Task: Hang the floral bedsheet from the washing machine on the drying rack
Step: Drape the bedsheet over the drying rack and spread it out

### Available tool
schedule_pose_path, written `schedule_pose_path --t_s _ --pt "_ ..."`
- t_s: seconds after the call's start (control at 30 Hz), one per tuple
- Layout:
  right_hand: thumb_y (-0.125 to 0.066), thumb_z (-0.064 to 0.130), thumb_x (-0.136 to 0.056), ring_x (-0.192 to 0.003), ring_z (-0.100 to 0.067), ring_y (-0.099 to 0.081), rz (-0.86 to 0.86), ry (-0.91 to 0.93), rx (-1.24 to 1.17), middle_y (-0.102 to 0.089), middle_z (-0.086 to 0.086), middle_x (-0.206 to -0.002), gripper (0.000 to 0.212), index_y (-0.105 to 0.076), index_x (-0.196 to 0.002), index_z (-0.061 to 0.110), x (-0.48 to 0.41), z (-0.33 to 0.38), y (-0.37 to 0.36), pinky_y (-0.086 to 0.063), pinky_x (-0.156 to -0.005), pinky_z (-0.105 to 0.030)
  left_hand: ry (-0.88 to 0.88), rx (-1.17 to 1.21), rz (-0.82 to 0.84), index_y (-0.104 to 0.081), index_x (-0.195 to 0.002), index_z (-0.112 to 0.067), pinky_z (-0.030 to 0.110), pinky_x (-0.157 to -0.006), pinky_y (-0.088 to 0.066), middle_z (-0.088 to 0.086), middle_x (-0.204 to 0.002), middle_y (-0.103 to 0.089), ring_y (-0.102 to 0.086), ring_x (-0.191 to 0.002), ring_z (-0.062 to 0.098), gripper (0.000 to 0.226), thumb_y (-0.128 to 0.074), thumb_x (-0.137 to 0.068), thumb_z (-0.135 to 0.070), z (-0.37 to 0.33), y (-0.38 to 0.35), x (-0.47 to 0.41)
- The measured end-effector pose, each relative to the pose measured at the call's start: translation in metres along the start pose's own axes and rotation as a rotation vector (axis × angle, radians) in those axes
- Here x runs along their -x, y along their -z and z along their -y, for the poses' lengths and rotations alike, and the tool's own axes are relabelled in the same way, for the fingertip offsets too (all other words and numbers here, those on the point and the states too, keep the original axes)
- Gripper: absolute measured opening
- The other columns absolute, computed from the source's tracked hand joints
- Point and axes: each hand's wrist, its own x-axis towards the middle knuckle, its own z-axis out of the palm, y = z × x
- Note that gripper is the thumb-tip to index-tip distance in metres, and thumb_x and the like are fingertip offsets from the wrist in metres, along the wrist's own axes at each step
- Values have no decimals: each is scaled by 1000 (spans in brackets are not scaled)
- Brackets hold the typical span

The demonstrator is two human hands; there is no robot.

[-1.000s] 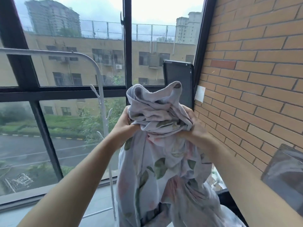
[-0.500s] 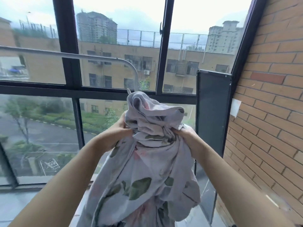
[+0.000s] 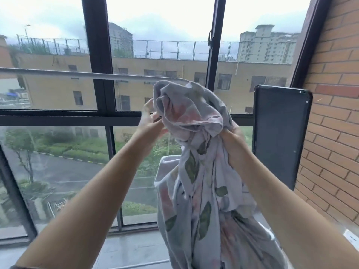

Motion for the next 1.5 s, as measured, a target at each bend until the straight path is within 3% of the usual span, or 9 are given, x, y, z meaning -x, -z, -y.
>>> schedule_pose_path --t_s 0.13,0.33,0.5,0.63,0.73,0.83,0.93,1.1,1.5 --pt "-62 4 -80 -86 -30 -65 -20 43 34 -69 -14 -96 29 -68 -105 18 -4 13 -32 -54 -79 -46 192 43 131 -24 -145 -33 48 -96 -49 5 -136 -52 -61 -110 21 92 -76 -71 -51 19 27 7" --pt "-56 -2 -83 -86 -38 -65 -30 4 156 -66 -24 -99 32 -65 -108 14 -13 16 -58 -49 -82 -66 55 277 90 -49 -126 -16 29 -59 -55 2 -99 -68 -69 -74 12 55 -64 -74 -26 -6 35 -6" --pt "-69 5 -81 -70 -11 -68 40 47 156 -71 1 -81 22 -66 -100 16 -21 27 -66 -55 -58 -24 -92 233 -90 -51 -117 -1 20 -53 -51 8 -84 -64 -65 -65 10 27 -51 -90 2 -29 54 -25" --pt "-66 1 -77 -70 -15 -67 63 59 50 -71 -1 -79 23 -66 -96 14 -34 33 -73 -56 -61 -25 -87 358 -156 -54 -109 -8 28 -60 -54 3 -86 -63 -64 -69 12 24 -60 -92 -25 -72 79 -45" --pt "-59 -3 -87 -68 -15 -68 28 79 -11 -72 -1 -76 21 -67 -98 13 -48 41 -81 -56 -61 -25 40 357 119 -68 -99 -20 32 -81 -55 5 -99 -70 -68 -87 17 43 -49 -82 -55 -77 86 -23" --pt "-59 3 -87 -63 -13 -67 -9 112 16 -71 2 -71 19 -67 -99 16 -59 50 -90 -53 -56 -23 83 144 182 -55 -119 -13 22 -60 -53 -1 -86 -72 -67 -70 9 75 -65 -67 -64 -47 99 -3" --pt "-57 1 -87 -64 -13 -65 5 124 9 -70 2 -74 23 -67 -99 18 -68 49 -99 -53 -57 -23 105 -66 38 -58 -113 -7 19 -51 -45 3 -79 -69 -58 -60 12 59 -85 -66 -31 -31 111 -12" --pt "-56 0 -88 -57 -9 -65 -21 115 -18 -69 4 -67 22 -66 -97 18 -83 57 -109 -52 -52 -20 -124 252 -312 -61 -103 -16 39 -69 -57 9 -100 -68 -65 -80 21 27 -70 -80 -5 -81 145 -42" --pt "-66 8 -86 -62 -13 -67 -73 192 -63 -70 -2 -75 18 -68 -103 13 -156 77 -195 -55 -58 -23 -267 54 -308 -63 -98 -16 28 -68 -54 11 -97 -69 -64 -77 16 23 -57 -88 3 -106 197 -129"
